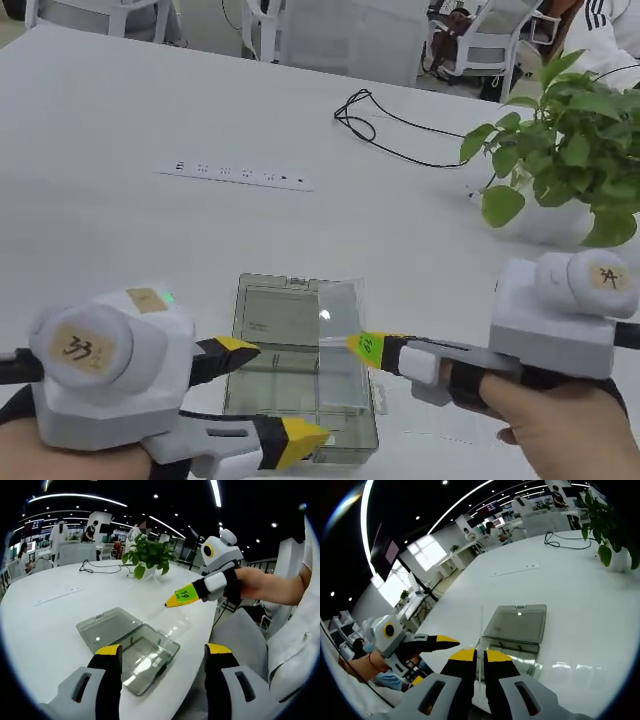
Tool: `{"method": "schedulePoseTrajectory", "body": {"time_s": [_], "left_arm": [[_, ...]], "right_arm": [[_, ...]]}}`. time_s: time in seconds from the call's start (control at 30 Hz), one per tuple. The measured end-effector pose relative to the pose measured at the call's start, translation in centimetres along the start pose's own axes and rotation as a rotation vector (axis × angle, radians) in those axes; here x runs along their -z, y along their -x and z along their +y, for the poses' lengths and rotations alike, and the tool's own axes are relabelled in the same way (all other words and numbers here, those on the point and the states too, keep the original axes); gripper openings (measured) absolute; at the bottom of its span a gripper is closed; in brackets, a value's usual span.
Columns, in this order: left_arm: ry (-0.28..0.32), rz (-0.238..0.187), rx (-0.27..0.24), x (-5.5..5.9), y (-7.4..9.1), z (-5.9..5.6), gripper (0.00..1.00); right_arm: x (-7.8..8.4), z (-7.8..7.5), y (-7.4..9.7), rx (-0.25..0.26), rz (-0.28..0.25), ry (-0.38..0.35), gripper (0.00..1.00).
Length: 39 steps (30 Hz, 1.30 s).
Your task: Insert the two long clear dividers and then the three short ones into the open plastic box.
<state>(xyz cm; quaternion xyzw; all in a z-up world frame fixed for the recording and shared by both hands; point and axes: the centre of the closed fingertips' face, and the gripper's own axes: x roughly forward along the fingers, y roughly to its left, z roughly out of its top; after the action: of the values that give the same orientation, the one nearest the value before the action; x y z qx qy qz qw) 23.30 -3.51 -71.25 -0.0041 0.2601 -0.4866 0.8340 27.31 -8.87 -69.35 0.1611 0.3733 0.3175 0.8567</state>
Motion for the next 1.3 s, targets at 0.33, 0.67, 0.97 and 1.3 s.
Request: {"method": "schedulePoseTrajectory", "body": {"time_s": [0.33, 0.67, 0.97, 1.3], "left_arm": [[-0.082, 0.034, 0.039, 1.4, 0.3, 0.7, 0.85], [-0.077, 0.028, 0.068, 2.0, 0.7, 1.2, 0.84], [-0.055, 0.011, 0.083, 2.4, 0.9, 1.5, 0.83], [-0.04, -0.008, 0.105, 2.5, 1.1, 1.7, 0.82]], "right_arm": [[1.0, -1.8, -0.9, 0.09, 0.13, -0.061, 0.07], [2.7, -3.6, -1.4, 0.192, 0.241, -0.155, 0.06], [4.1, -4.3, -2.5, 0.226, 0.314, -0.214, 0.06], [5.0, -5.0, -3.3, 0.261, 0.332, -0.256, 0.06]]}}
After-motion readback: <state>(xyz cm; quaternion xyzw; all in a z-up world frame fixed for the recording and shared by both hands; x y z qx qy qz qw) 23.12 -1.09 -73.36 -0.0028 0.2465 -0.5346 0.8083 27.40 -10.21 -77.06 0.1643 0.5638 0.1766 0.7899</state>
